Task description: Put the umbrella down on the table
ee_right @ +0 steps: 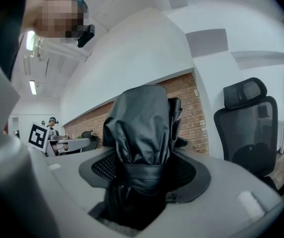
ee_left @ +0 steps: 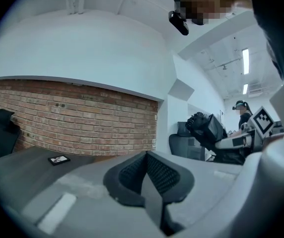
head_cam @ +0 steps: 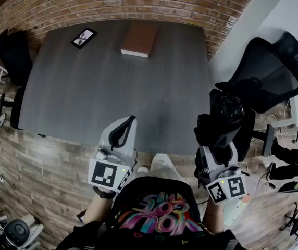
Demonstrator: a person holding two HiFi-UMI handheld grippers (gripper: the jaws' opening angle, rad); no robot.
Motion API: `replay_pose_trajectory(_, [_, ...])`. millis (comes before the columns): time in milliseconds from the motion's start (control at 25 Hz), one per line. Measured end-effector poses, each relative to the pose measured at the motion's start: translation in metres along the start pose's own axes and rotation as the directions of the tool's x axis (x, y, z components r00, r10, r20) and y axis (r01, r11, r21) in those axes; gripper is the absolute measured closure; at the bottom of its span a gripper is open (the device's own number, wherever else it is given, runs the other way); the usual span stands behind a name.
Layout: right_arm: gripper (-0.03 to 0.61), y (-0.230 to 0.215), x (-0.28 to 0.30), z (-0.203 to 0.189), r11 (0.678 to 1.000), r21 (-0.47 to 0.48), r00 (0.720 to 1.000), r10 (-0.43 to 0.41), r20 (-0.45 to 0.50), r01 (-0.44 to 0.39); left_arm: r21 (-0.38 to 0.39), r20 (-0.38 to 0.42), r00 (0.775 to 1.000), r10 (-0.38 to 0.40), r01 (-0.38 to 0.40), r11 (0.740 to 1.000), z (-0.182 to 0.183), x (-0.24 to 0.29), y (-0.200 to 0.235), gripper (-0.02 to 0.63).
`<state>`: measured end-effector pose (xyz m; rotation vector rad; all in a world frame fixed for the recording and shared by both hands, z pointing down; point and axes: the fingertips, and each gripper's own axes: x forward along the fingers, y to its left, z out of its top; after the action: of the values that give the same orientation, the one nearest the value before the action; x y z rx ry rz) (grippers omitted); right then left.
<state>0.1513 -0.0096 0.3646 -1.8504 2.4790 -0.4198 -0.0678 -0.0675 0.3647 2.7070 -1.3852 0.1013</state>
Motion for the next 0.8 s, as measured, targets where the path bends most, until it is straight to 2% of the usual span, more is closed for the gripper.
replay_pose_trajectory(440, [0.298,-0.044,0.065,0.027,0.993,-0.023,0.993,0.119,-0.007,-0.119,0.044,0.017,0.998,0.062,-0.063,0.997,0.024,0.074,0.005,0.615])
replay_pose_trajectory(800, [0.298,-0.055,0.092,0.037,0.989,-0.037,0.99,0.14,-0.02,-0.14,0.041,-0.003,0.998,0.067,-0.067,0.997,0.025,0.099,0.01,0.615])
